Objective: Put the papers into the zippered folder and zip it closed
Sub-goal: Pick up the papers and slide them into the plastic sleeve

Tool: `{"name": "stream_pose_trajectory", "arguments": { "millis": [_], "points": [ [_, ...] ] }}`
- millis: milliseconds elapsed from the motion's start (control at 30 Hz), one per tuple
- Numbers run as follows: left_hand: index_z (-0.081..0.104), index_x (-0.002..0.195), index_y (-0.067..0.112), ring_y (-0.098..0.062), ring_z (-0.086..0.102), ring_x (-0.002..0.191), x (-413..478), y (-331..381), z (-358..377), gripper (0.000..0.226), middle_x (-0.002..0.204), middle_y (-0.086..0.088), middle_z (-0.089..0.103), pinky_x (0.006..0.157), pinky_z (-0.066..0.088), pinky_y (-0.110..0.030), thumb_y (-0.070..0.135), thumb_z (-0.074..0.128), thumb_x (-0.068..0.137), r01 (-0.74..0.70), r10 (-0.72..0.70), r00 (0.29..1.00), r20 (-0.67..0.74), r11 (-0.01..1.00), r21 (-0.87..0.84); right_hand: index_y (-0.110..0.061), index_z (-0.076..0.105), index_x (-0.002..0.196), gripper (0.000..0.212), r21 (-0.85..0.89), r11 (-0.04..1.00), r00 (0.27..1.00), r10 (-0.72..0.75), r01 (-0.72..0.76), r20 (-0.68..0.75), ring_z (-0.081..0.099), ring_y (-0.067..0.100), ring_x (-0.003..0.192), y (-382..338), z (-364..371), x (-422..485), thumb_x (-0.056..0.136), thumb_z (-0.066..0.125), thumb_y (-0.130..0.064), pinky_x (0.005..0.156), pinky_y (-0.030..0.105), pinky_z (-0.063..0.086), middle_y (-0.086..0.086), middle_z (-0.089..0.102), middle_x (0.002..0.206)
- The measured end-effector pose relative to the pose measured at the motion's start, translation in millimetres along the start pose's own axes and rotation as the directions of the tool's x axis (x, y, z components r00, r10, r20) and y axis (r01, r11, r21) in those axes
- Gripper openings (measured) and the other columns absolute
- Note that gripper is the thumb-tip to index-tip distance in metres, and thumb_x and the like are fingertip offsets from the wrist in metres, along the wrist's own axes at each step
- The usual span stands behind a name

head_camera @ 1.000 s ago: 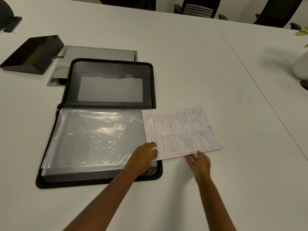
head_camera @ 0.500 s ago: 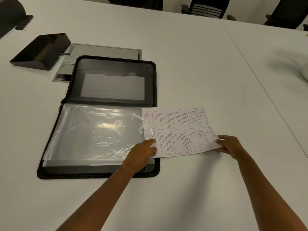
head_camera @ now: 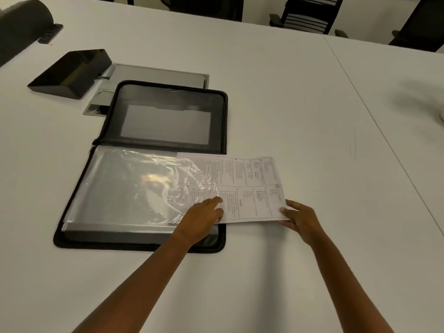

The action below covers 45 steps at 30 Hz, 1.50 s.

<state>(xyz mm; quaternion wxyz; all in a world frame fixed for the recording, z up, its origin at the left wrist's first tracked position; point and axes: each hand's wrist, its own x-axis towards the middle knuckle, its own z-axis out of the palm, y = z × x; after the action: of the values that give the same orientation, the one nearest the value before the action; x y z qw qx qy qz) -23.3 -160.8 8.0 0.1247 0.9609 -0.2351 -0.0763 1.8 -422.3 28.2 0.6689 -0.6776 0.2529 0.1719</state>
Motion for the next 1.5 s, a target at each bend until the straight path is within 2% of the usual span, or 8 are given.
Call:
{"name": "stream_pose_trajectory", "arguments": {
  "millis": [333, 500, 700, 967, 1067, 1167, 1367, 1500],
  "points": [
    [0.055, 0.106, 0.006, -0.021, 0.05, 0.117, -3, 6, 1, 0.02, 0.149, -0.006, 0.032, 0.086, 0.05, -0.032, 0.0, 0.045, 0.09, 0.036, -0.036, 0.999, -0.011, 0.998, 0.049, 0.004, 0.052, 0.12, 0.035, -0.137, 0.99, 0.995, -0.009, 0.023, 0.102, 0.062, 0.026, 0.085, 17, 77, -3, 0.085, 0.055, 0.004, 0.049, 0.016, 0.056, 0.018, 0.063, 0.108],
    [0.053, 0.11, 0.006, -0.022, 0.047, 0.12, -6, 8, 6, 0.024, 0.152, -0.007, 0.027, 0.086, 0.046, -0.031, -0.002, 0.045, 0.088, 0.059, -0.059, 0.998, -0.013, 0.997, 0.053, 0.001, 0.053, 0.12, 0.034, -0.401, 0.9, 0.985, -0.151, 0.17, 0.08, 0.06, 0.029, 0.102, 21, 89, 3, 0.086, 0.055, 0.001, 0.089, 0.035, 0.051, 0.02, 0.062, 0.116],
    [0.046, 0.123, 0.007, -0.025, 0.055, 0.105, -4, 10, 8, 0.032, 0.15, -0.018, 0.028, 0.085, 0.047, -0.025, 0.007, 0.049, 0.091, 0.153, -0.154, 0.988, -0.015, 0.988, -0.02, 0.001, 0.053, 0.121, 0.035, -0.495, 0.819, 0.944, -0.328, 0.291, 0.012, 0.057, 0.027, 0.1, 11, 104, 7, 0.086, 0.053, 0.003, 0.082, 0.027, 0.046, 0.021, 0.06, 0.118],
    [0.051, 0.121, 0.002, -0.03, 0.049, 0.121, -4, 13, 13, 0.03, 0.148, -0.02, 0.032, 0.105, 0.039, -0.035, 0.006, 0.047, 0.092, 0.145, -0.148, 0.985, -0.088, 0.989, -0.038, 0.006, 0.059, 0.111, 0.026, -0.558, 0.781, 0.945, -0.326, 0.282, 0.021, 0.059, 0.033, 0.104, 5, 140, 3, 0.092, 0.048, -0.008, 0.074, 0.019, 0.044, 0.023, 0.064, 0.114],
    [0.06, 0.114, 0.003, -0.02, 0.066, 0.095, -6, 16, 7, 0.04, 0.116, -0.013, 0.064, 0.084, 0.055, -0.027, 0.011, 0.072, 0.076, 0.149, -0.157, 0.978, -0.139, 0.987, -0.067, 0.003, 0.066, 0.073, 0.034, -0.532, 0.801, 0.952, -0.303, 0.274, 0.034, 0.062, 0.031, 0.073, 4, 153, 2, 0.095, 0.044, -0.01, 0.058, 0.019, 0.046, 0.021, 0.067, 0.077],
    [0.072, 0.072, 0.017, -0.006, 0.064, 0.054, -9, 17, -2, 0.039, 0.068, 0.003, 0.07, 0.048, 0.053, -0.015, 0.024, 0.092, 0.039, 0.082, -0.09, 0.984, -0.151, 0.995, -0.064, -0.016, 0.039, 0.046, 0.05, -0.547, 0.797, 0.959, -0.282, 0.257, 0.039, 0.041, 0.009, 0.049, 1, 164, 3, 0.096, 0.042, -0.016, 0.041, 0.006, 0.034, 0.0, 0.045, 0.051],
    [0.069, 0.081, 0.008, -0.016, 0.069, 0.057, -14, 13, 1, 0.03, 0.072, -0.008, 0.072, 0.052, 0.057, -0.02, 0.015, 0.086, 0.058, 0.116, -0.15, 0.97, -0.191, 0.977, -0.177, -0.008, 0.05, 0.067, 0.034, -0.548, 0.803, 0.965, -0.258, 0.233, 0.032, 0.054, 0.019, 0.07, -3, 183, 6, 0.096, 0.039, -0.021, 0.057, 0.016, 0.04, 0.018, 0.06, 0.079],
    [0.066, 0.095, -0.001, -0.028, 0.07, 0.069, -13, 10, 0, 0.025, 0.087, -0.019, 0.071, 0.06, 0.06, -0.031, 0.006, 0.075, 0.072, 0.108, -0.154, 0.972, -0.177, 0.963, -0.246, -0.006, 0.05, 0.117, 0.031, -0.466, 0.872, 0.986, -0.166, 0.153, 0.013, 0.058, 0.021, 0.088, -5, 192, 9, 0.095, 0.043, -0.027, 0.083, 0.031, 0.049, 0.016, 0.061, 0.107]
  ]
}}
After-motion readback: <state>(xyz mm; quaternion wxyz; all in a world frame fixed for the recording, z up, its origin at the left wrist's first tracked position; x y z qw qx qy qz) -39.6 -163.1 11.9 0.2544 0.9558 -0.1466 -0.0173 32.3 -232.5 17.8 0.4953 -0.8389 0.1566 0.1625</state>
